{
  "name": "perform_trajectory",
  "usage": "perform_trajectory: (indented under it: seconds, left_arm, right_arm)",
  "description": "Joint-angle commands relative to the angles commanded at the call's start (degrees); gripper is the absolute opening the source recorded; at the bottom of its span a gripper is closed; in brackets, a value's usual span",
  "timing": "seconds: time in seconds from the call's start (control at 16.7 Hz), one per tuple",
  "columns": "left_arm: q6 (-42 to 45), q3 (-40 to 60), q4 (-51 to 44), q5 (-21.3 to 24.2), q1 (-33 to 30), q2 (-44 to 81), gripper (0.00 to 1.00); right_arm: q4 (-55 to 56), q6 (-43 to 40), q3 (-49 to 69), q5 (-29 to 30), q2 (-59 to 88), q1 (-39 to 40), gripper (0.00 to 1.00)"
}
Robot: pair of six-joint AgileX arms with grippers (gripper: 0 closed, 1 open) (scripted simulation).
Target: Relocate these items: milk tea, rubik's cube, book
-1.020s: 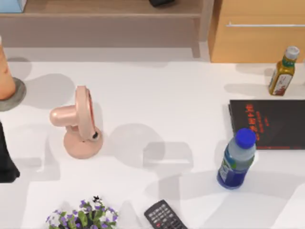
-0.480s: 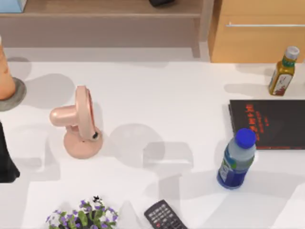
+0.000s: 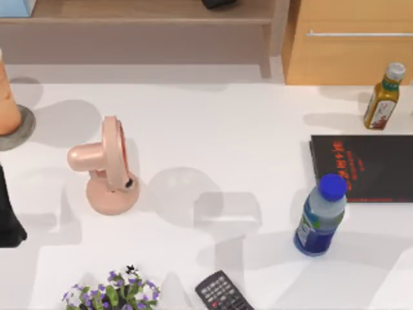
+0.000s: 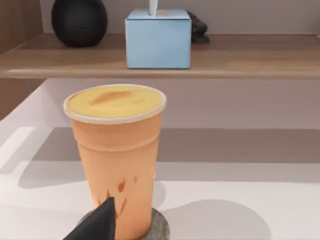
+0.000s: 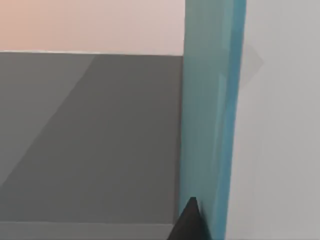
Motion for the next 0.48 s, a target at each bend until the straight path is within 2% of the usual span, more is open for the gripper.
perform_trajectory:
  seconds: [0.48]
  left_arm:
    - [0.0,0.0,0.0,0.0,0.0,0.0,1.0]
  right_arm:
    - [-0.9,0.1,-1.6,-0.5,-2.6,-0.7,0.0]
